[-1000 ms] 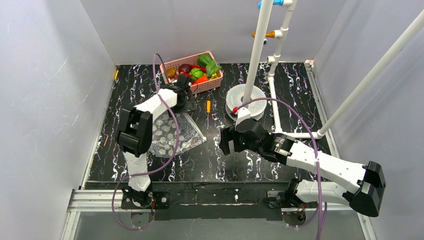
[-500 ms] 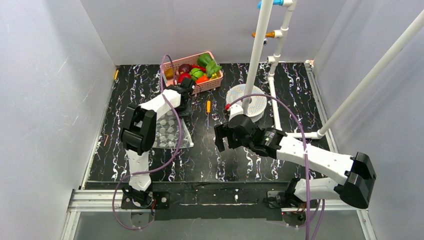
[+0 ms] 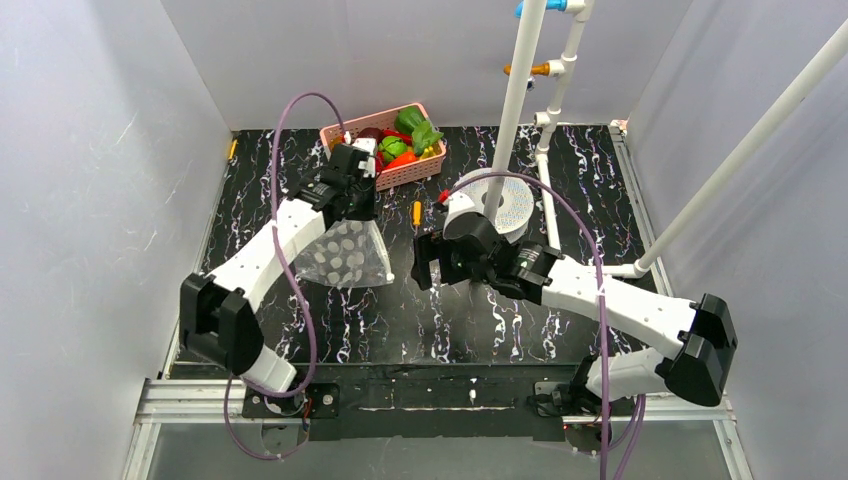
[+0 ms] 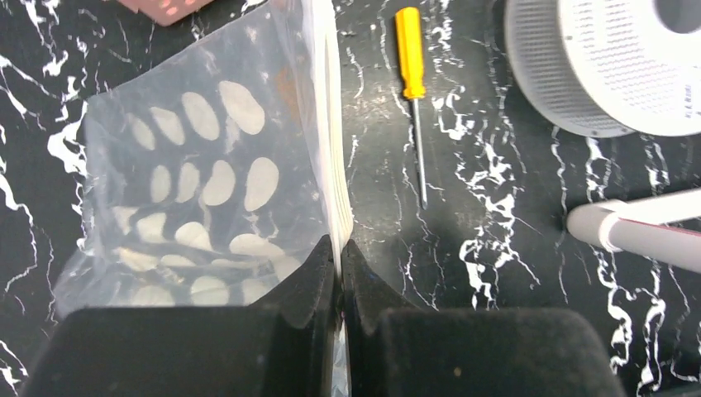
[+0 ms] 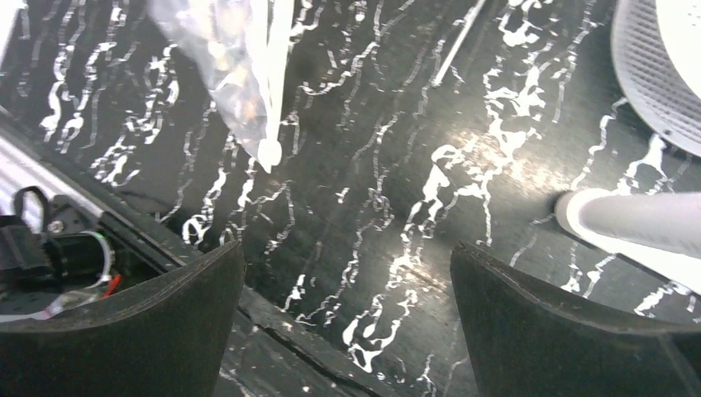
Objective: Place the food in the zip-top bag and seal the zipper
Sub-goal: Pick up the zipper food storage bag at the center of the board, then open the zipper of the food storage bag.
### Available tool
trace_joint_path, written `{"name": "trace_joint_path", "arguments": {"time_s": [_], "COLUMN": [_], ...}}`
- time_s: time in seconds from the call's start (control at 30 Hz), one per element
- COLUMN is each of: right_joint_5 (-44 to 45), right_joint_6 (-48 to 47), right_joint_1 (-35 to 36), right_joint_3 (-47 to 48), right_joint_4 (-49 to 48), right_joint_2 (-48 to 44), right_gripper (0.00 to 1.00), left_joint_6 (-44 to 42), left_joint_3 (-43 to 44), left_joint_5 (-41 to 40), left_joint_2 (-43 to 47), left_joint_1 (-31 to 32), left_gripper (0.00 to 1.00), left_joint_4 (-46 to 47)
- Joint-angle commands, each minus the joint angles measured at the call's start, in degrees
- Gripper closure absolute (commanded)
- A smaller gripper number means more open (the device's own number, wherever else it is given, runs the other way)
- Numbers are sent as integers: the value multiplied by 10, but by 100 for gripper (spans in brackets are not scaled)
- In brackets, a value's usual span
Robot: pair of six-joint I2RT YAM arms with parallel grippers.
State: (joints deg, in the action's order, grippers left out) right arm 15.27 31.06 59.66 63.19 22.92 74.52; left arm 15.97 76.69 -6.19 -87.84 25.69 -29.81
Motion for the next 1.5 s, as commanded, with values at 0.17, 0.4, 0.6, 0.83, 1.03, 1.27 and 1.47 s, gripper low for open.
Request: {"name": "trace_joint_path", "arguments": {"time_s": [0.17,0.4,0.6,0.83,1.03,1.27,1.47], "right_joint_5": [-150,-248,-321,-334,-343,-316,-307], "right_joint_6": [13,46,42,61,66,51,37], "right_joint_1": [1,-16,-36,-40,-40,-43,-46], "right_joint_3": [40,60,90,73,66,34,24], "right_joint_4": [-115,-186,-224,-281,-298,-298,-284], "right_joint_2": [24,94,151,182,193,166,156], "right_gripper": [6,21,23,28,51,51,44], "left_joint_6": [-73,-90,-88,-78,-74,-77,-78], "left_joint_3": [-95,-267,-294,-290,-296,-295,-295], "left_joint_5": [100,142,186,215,206,198,197], "left_joint_2": [164,370,406,386,395,397,398], "left_joint_1": [4,4,4,5,5,5,5], "left_gripper": [98,84,80,88,87,87,87], "left_joint_4": [-26,93,135,138,146,142,142]}}
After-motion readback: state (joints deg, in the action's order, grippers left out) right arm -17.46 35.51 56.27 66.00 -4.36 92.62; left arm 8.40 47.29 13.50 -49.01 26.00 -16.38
